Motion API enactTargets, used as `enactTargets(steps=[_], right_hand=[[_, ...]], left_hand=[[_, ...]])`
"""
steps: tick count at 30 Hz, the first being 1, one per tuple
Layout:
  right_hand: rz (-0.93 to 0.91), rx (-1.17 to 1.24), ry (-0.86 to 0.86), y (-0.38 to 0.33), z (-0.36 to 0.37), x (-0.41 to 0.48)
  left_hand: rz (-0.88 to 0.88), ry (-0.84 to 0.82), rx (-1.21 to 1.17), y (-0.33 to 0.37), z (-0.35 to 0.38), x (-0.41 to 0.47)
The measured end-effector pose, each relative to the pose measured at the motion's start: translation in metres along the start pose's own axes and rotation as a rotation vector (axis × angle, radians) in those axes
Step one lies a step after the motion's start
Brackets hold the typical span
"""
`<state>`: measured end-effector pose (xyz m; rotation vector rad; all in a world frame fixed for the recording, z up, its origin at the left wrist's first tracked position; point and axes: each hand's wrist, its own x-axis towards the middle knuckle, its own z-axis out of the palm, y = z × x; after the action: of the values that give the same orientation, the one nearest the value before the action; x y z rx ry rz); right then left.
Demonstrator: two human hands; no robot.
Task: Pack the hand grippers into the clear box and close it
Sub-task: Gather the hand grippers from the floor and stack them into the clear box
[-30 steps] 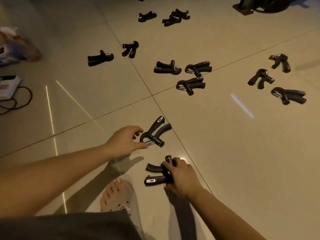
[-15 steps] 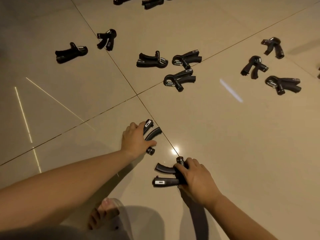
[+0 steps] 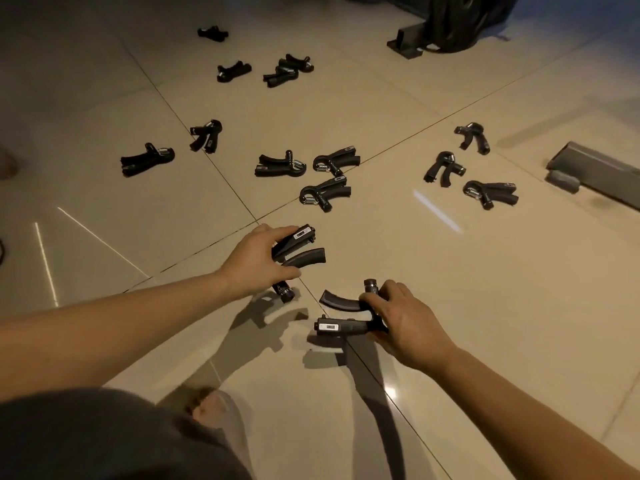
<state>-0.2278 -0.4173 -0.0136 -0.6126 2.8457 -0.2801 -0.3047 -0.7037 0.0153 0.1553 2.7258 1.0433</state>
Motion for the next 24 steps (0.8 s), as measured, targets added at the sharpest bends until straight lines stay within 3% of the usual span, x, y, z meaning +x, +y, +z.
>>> enactTargets(steps=[12,24], right_hand=[[-0.063,-0.129,0.125,0.02,-0.174,-0.147],[0.012,-0.164,0.133,0.042,-0.26,-0.385]], left_hand=[[0.171,0.019,-0.074,0.211,-0.053,-0.137],[0.226,0.122,-0.181,0.377,0.039,-0.31]])
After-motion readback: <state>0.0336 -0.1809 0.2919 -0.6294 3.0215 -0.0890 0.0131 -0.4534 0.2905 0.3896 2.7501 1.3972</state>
